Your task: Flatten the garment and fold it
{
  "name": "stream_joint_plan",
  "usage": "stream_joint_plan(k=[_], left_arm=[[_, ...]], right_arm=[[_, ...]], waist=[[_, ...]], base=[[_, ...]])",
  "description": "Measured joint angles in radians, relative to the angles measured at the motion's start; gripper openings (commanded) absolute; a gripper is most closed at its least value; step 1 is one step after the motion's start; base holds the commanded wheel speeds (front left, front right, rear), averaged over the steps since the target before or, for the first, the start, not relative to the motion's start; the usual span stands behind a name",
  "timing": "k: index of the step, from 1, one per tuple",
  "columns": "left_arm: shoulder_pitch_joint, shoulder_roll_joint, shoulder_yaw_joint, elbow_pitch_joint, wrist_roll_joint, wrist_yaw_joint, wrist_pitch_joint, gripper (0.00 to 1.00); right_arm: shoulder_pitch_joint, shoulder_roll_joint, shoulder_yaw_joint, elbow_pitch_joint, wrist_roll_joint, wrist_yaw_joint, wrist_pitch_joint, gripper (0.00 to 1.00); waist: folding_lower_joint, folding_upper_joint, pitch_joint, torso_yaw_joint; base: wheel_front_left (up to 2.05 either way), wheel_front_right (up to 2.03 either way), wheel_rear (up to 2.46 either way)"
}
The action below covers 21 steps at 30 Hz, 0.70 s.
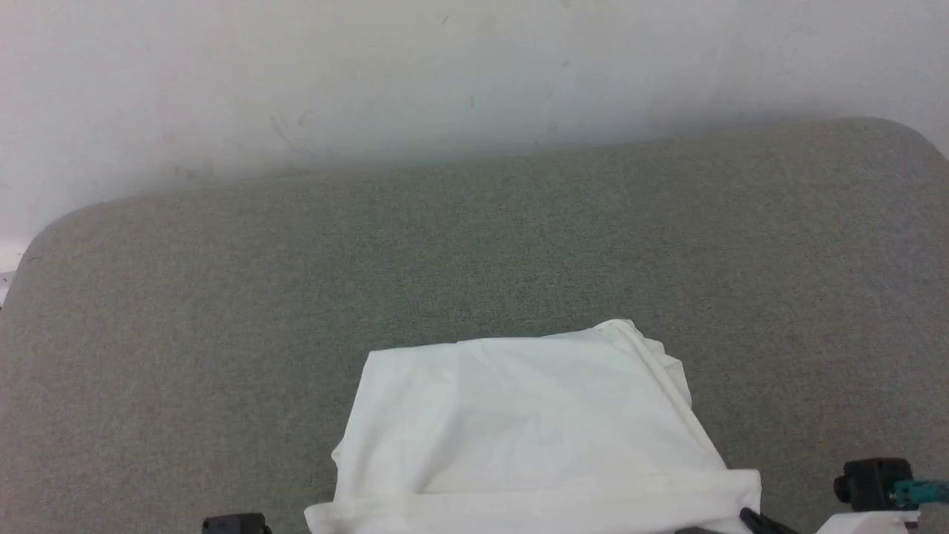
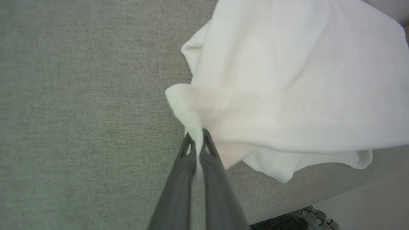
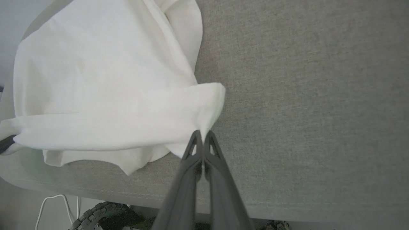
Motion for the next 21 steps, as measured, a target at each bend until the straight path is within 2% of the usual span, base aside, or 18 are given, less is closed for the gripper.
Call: stream_joint_plan(k=[1, 2, 4, 9, 14, 17, 21], left_arm=[[0.000, -0.009, -0.009, 0.016, 0.000, -0.002, 0.000, 0.95], [0.000, -0.020, -0.013, 0.036, -0.001, -0.004, 0.000, 1.00], [0.000, -0.043, -0.020, 0.072, -0.008, -0.018, -0.011, 1.00], [-0.004, -0.076, 0.009, 0.122, -0.003, -0.007, -0.096, 1.00], [-0.010, -0.088, 0.081, 0.121, 0.013, 0.010, -0.232, 1.00], [-0.024, -0.088, 0.127, 0.114, 0.049, 0.020, -0.323, 1.00], [-0.061, -0.095, 0.187, 0.096, 0.127, 0.026, -0.374, 1.00]], right_arm=[[0.013, 0.013, 0.000, 0.002, -0.025, 0.000, 0.003, 0.46], [0.024, 0.024, 0.001, 0.006, -0.046, 0.000, 0.004, 1.00], [0.043, 0.044, 0.006, 0.014, -0.076, 0.000, -0.001, 1.00], [0.079, 0.058, 0.009, -0.008, -0.108, 0.000, -0.032, 1.00], [0.105, 0.069, -0.013, -0.123, -0.085, 0.000, -0.111, 1.00], [0.095, 0.084, -0.057, -0.179, -0.070, 0.000, -0.132, 1.00], [0.024, 0.078, -0.112, -0.151, -0.088, 0.000, -0.114, 1.00]], waist=[[0.0000, 0.0000, -0.002, 0.000], [0.0000, 0.0000, -0.003, 0.001], [0.0000, 0.0000, -0.008, 0.001], [0.0001, 0.0001, -0.020, -0.001], [0.0000, 0.0000, -0.037, 0.000], [0.0000, 0.0000, -0.044, -0.001], [0.0000, 0.0000, -0.045, 0.002]], base=[[0.00, 0.00, 0.00], [0.00, 0.00, 0.00], [0.00, 0.00, 0.00], [0.00, 0.00, 0.00], [0.00, 0.00, 0.00], [0.00, 0.00, 0.00], [0.00, 0.00, 0.00]])
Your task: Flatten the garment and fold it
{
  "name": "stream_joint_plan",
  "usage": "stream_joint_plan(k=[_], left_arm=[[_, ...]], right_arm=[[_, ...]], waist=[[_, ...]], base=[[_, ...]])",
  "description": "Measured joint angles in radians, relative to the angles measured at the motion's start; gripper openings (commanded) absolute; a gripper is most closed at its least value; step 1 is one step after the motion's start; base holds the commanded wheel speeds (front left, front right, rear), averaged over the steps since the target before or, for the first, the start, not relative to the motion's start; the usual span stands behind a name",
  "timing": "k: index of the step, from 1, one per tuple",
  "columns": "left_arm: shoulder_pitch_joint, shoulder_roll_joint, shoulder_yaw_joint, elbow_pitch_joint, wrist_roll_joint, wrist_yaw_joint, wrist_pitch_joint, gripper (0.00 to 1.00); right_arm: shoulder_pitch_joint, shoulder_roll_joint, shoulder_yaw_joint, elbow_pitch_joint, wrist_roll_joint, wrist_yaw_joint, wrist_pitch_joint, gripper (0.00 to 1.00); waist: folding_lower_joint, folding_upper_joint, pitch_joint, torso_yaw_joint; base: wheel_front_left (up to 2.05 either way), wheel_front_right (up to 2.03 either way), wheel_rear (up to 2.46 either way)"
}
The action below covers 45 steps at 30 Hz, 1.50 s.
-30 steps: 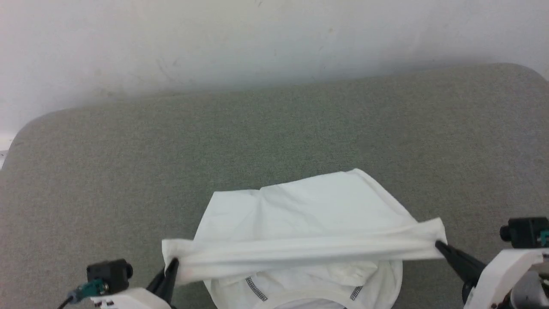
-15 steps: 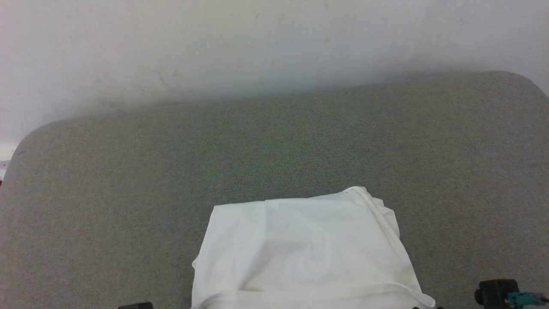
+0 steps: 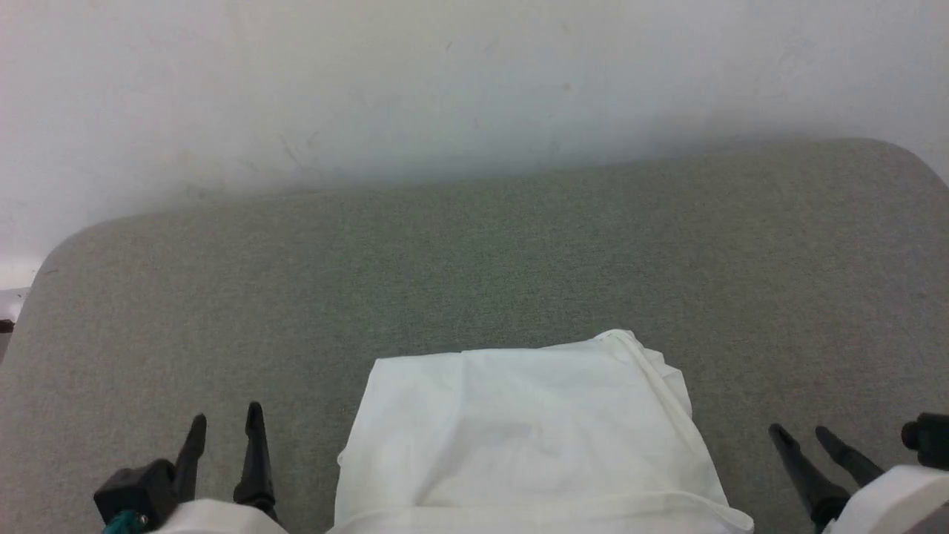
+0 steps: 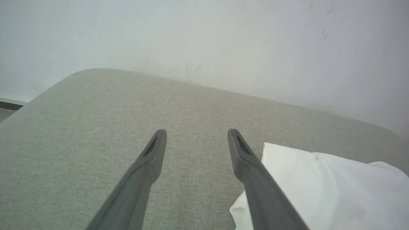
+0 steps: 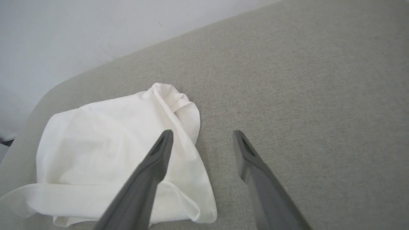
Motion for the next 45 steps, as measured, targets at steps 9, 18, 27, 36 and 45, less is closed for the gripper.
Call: stream_joint_plan(k=[9, 18, 27, 36, 45], left_arm=[[-0.028, -0.129, 0.137, -0.127, 0.273, -0.070, -0.006, 1.00], [-0.028, -0.185, 0.151, -0.155, 0.364, -0.131, -0.006, 1.00], [-0.028, -0.209, 0.156, -0.139, 0.405, -0.173, -0.006, 1.00], [-0.025, -0.223, 0.166, -0.123, 0.439, -0.185, -0.006, 1.00], [0.007, -0.228, 0.166, -0.123, 0.458, -0.190, -0.006, 1.00]], right_arm=[[-0.233, -0.054, 0.071, 0.290, -0.010, 0.000, 0.137, 1.00], [-0.423, -0.086, 0.179, 0.580, 0.029, 0.000, 0.197, 1.00], [-0.521, -0.104, 0.203, 0.744, 0.080, 0.000, 0.320, 0.00], [-0.522, -0.104, 0.239, 0.707, 0.088, 0.000, 0.299, 0.00], [-0.429, -0.185, 0.065, 0.548, 0.054, 0.000, 0.255, 0.00]], waist=[[0.0000, 0.0000, 0.014, 0.073], [0.0001, 0.0000, 0.052, 0.152], [-0.0001, 0.0000, 0.085, 0.201], [0.0001, 0.0000, 0.054, 0.183], [0.0001, 0.0000, 0.018, 0.142]], base=[[0.00, 0.00, 0.00], [0.00, 0.00, 0.00], [0.00, 0.00, 0.00], [0.00, 0.00, 0.00], [0.00, 0.00, 0.00]])
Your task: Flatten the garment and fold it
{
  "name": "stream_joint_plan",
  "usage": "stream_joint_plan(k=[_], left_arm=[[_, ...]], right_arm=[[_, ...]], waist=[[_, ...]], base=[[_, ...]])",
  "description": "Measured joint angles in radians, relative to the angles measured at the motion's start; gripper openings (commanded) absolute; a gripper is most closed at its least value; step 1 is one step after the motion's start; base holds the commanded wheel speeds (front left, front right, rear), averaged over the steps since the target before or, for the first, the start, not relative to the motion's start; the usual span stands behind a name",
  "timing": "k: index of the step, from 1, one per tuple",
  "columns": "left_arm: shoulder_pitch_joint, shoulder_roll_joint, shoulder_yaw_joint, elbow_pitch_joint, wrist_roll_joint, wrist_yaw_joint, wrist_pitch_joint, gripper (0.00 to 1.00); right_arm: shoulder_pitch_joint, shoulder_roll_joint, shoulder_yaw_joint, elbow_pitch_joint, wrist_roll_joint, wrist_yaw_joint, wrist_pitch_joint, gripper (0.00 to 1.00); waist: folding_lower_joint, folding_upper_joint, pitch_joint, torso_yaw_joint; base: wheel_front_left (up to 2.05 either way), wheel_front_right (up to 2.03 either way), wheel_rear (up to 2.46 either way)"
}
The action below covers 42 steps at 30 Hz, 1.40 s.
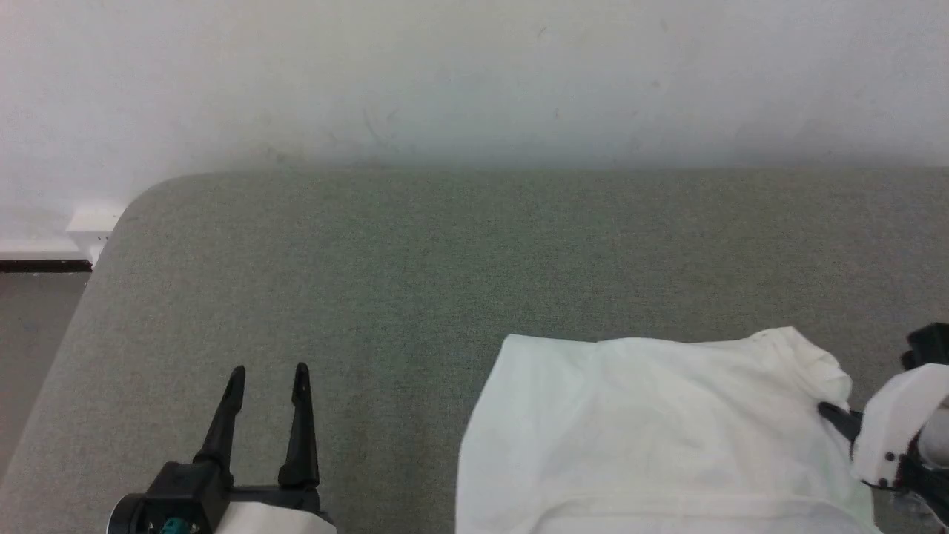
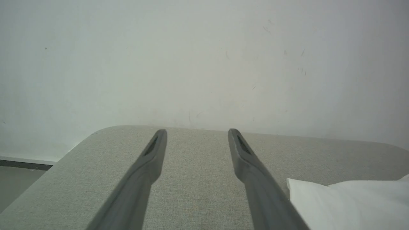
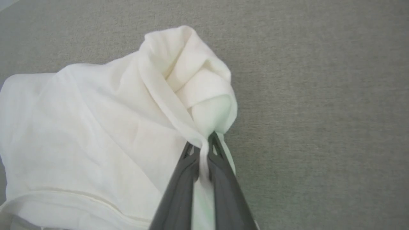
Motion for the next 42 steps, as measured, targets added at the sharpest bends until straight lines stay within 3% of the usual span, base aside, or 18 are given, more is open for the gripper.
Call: stream_joint_plan(k=[5, 8, 9, 10, 14, 20, 22, 28, 35, 36, 37, 38, 42], left_arm=[[0.000, 0.000, 0.001, 0.001, 0.000, -0.006, 0.000, 1.00], [0.005, -0.001, 0.004, 0.006, 0.001, -0.013, 0.000, 1.00], [0.005, -0.001, 0.004, 0.006, 0.001, -0.013, 0.000, 1.00], [0.008, -0.002, 0.003, 0.012, 0.002, -0.013, 0.000, 1.00], [0.014, -0.004, -0.003, 0.022, 0.002, -0.022, 0.000, 1.00], [0.015, -0.005, -0.009, 0.031, 0.002, -0.031, 0.000, 1.00], [0.015, -0.005, -0.009, 0.031, 0.002, -0.031, 0.000, 1.00], [0.012, -0.012, -0.023, 0.034, 0.002, -0.039, 0.000, 1.00], [-0.028, -0.025, -0.037, 0.053, 0.007, -0.057, 0.000, 1.00], [-0.035, -0.028, -0.040, 0.058, 0.007, -0.058, 0.000, 1.00], [-0.040, -0.031, -0.041, 0.060, 0.007, -0.062, 0.000, 1.00], [-0.046, -0.034, -0.042, 0.064, 0.007, -0.066, 0.000, 1.00], [-0.055, -0.043, -0.039, 0.071, 0.007, -0.067, 0.000, 1.00]], right_arm=[[0.052, -0.009, -0.137, -0.067, -0.044, 0.000, 0.047, 0.00], [0.059, 0.045, -0.176, -0.114, -0.030, 0.000, 0.127, 0.00], [0.059, 0.045, -0.176, -0.114, -0.030, 0.000, 0.127, 0.00], [0.059, 0.108, -0.171, -0.151, 0.018, 0.000, 0.204, 0.00], [0.062, 0.215, -0.122, -0.251, 0.117, 0.000, 0.324, 0.00], [0.077, 0.291, -0.018, -0.310, 0.219, 0.000, 0.373, 0.00], [0.077, 0.297, -0.003, -0.302, 0.230, 0.000, 0.357, 0.00], [0.035, 0.300, 0.179, -0.135, 0.330, -0.001, 0.039, 0.00], [-0.111, 0.304, 0.341, 0.081, 0.375, 0.000, -0.216, 0.00], [-0.135, 0.304, 0.359, 0.123, 0.355, 0.000, -0.240, 0.20], [-0.154, 0.302, 0.380, 0.162, 0.343, 0.000, -0.254, 0.54], [-0.170, 0.302, 0.405, 0.198, 0.329, 0.000, -0.268, 1.00], [-0.201, 0.302, 0.487, 0.259, 0.301, 0.000, -0.291, 1.00]], waist=[[0.0000, 0.0000, -0.008, -0.015], [0.0000, 0.0000, -0.015, -0.020], [0.0000, 0.0000, -0.015, -0.020], [0.0000, 0.0000, -0.022, -0.024], [-0.0001, 0.0000, -0.039, -0.028], [-0.0001, 0.0000, -0.056, -0.027], [-0.0001, 0.0000, -0.056, -0.025], [-0.0001, 0.0000, -0.046, -0.007], [0.0000, 0.0000, -0.014, 0.014], [0.0000, 0.0000, -0.009, 0.017], [0.0000, 0.0000, -0.003, 0.020], [0.0000, 0.0000, 0.002, 0.023], [0.0000, 0.0000, 0.017, 0.032]], base=[[0.00, 0.00, 0.00], [0.00, 0.00, 0.00], [0.00, 0.00, 0.00], [0.00, 0.00, 0.00], [0.00, 0.00, 0.00], [0.00, 0.00, 0.00], [0.00, 0.00, 0.00], [0.00, 0.00, 0.00], [0.00, 0.00, 0.00], [0.00, 0.00, 0.00], [0.00, 0.00, 0.00], [0.00, 0.00, 0.00], [0.00, 0.00, 0.00]])
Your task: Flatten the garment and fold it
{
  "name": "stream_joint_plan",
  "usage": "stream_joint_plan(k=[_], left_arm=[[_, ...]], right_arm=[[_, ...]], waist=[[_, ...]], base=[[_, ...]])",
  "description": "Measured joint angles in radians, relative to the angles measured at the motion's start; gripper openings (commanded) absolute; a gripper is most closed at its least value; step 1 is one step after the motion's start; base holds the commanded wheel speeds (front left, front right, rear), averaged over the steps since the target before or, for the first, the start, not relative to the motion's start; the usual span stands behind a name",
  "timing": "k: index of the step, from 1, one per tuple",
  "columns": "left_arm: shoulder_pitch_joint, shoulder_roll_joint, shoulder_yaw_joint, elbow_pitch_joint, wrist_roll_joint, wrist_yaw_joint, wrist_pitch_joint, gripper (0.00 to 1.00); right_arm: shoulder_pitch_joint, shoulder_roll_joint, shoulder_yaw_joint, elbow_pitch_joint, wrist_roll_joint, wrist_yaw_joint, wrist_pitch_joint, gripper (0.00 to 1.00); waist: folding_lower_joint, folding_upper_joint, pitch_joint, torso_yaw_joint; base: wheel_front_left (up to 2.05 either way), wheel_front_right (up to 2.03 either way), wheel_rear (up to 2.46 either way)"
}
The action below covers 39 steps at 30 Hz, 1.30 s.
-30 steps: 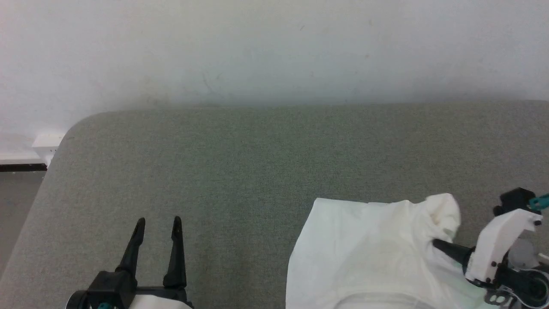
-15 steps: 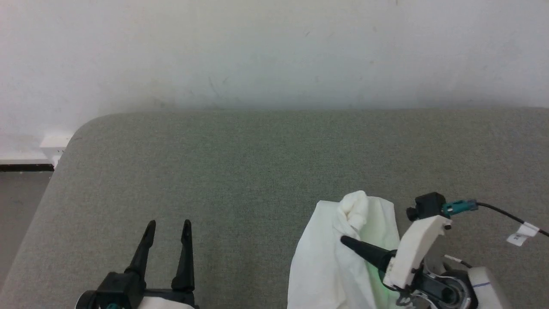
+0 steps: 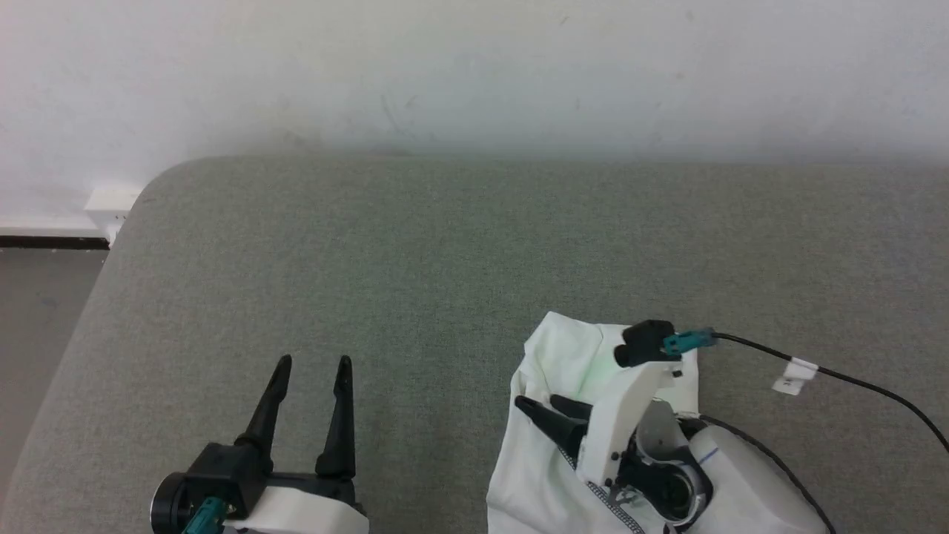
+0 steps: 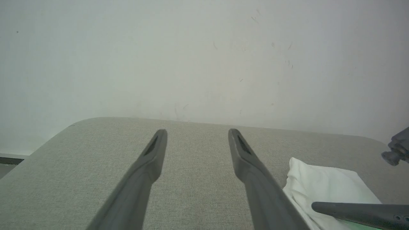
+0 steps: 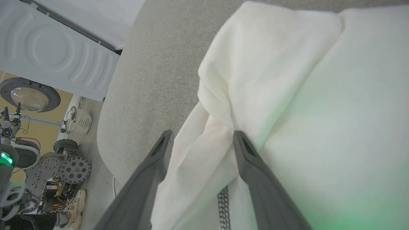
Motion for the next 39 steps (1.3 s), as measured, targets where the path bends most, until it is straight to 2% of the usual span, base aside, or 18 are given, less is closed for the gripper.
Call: stream_joint_plan(k=[3, 6, 9, 12, 17, 21, 25, 29, 33, 36, 39], left_arm=[[-0.002, -0.004, 0.010, 0.005, 0.000, -0.002, 0.000, 1.00], [-0.002, -0.009, 0.019, 0.009, 0.003, -0.007, 0.000, 1.00], [-0.002, -0.013, 0.033, 0.014, 0.007, -0.007, 0.000, 1.00], [-0.001, -0.014, 0.046, 0.016, 0.010, -0.007, 0.000, 1.00], [0.004, -0.016, 0.074, 0.019, 0.010, 0.005, 0.000, 1.00], [0.021, -0.010, 0.094, 0.021, 0.017, 0.014, 0.000, 1.00], [0.029, 0.002, 0.115, 0.023, 0.019, 0.031, 0.000, 1.00], [0.039, 0.018, 0.133, 0.039, 0.019, 0.041, 0.000, 1.00], [0.039, 0.035, 0.143, 0.049, 0.028, 0.055, 0.000, 1.00], [0.039, 0.040, 0.144, 0.049, 0.031, 0.056, 0.000, 1.00], [0.039, 0.045, 0.146, 0.049, 0.034, 0.058, 0.000, 1.00]], right_arm=[[-0.027, 0.001, 0.079, 0.007, -0.045, 0.000, -0.038, 1.00], [-0.058, -0.019, 0.165, -0.024, -0.149, 0.000, -0.096, 1.00], [-0.087, -0.091, 0.247, -0.073, -0.314, 0.000, -0.178, 1.00], [-0.083, -0.146, 0.238, -0.137, -0.428, 0.000, -0.288, 1.00], [0.013, -0.170, 0.071, -0.273, -0.537, 0.000, -0.427, 1.00], [0.136, -0.177, -0.101, -0.403, -0.571, 0.000, -0.461, 1.00], [0.250, -0.168, -0.295, -0.536, -0.584, 0.000, -0.449, 1.00], [0.343, -0.135, -0.465, -0.626, -0.579, 0.000, -0.388, 1.00], [0.385, -0.090, -0.631, -0.649, -0.458, 0.000, -0.290, 1.00], [0.398, -0.081, -0.745, -0.626, -0.361, 0.000, -0.155, 1.00], [0.400, -0.079, -0.825, -0.557, -0.259, 0.000, 0.034, 1.00]], waist=[[0.0000, 0.0000, 0.010, 0.005], [0.0000, 0.0000, 0.011, 0.003], [0.0000, 0.0000, 0.003, -0.005], [0.0000, 0.0000, -0.006, -0.018], [-0.0001, 0.0000, -0.020, -0.045], [-0.0001, 0.0000, -0.031, -0.068], [-0.0001, 0.0000, -0.038, -0.088], [-0.0002, 0.0000, -0.037, -0.102], [-0.0001, 0.0000, -0.032, -0.103], [-0.0002, 0.0000, -0.029, -0.098], [-0.0001, 0.0000, -0.023, -0.091]], base=[[0.00, 0.00, 0.00], [0.00, 0.00, 0.00], [0.00, 0.00, 0.00], [0.00, 0.00, 0.00], [0.00, 0.00, 0.00], [0.00, 0.00, 0.00], [0.00, 0.00, 0.00], [0.00, 0.00, 0.00], [0.00, 0.00, 0.00], [0.00, 0.00, 0.00], [0.00, 0.00, 0.00]])
